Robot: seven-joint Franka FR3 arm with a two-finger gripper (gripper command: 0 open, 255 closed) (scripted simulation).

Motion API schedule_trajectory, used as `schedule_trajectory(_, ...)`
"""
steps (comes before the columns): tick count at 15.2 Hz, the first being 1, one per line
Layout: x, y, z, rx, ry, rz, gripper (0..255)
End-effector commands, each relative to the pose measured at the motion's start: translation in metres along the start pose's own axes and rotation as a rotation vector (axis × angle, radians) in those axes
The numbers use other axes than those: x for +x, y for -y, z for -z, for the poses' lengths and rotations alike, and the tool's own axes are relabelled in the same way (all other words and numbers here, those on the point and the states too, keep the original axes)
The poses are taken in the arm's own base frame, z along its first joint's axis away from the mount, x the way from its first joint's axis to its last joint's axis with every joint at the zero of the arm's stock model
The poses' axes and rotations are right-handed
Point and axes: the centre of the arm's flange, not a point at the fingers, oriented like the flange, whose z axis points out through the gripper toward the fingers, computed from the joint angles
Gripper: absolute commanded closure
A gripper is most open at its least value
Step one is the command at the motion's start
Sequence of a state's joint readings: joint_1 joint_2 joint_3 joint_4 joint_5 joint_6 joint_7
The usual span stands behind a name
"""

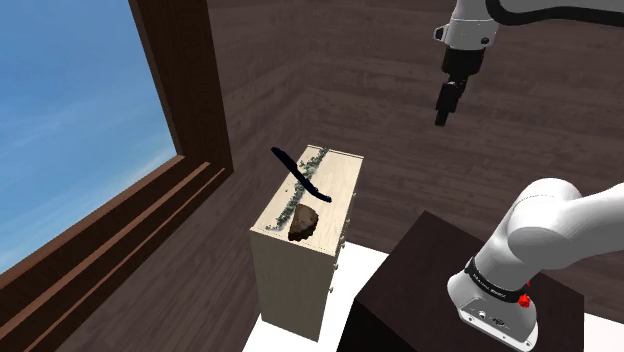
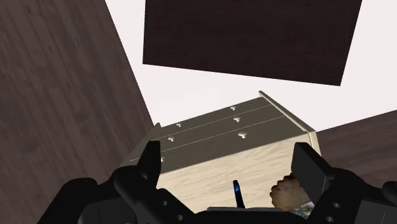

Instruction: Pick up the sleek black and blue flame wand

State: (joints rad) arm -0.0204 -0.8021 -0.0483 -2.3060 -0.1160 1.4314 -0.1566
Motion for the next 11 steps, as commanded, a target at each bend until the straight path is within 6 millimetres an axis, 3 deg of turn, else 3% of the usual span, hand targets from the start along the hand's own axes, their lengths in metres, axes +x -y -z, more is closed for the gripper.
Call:
schedule_trajectory(1,0.000,0.000,0.000,0.000,0.000,0.000,0)
schedule_trajectory(11,0.082,0.028,-0.086,-0.020,-0.100,0.053,0)
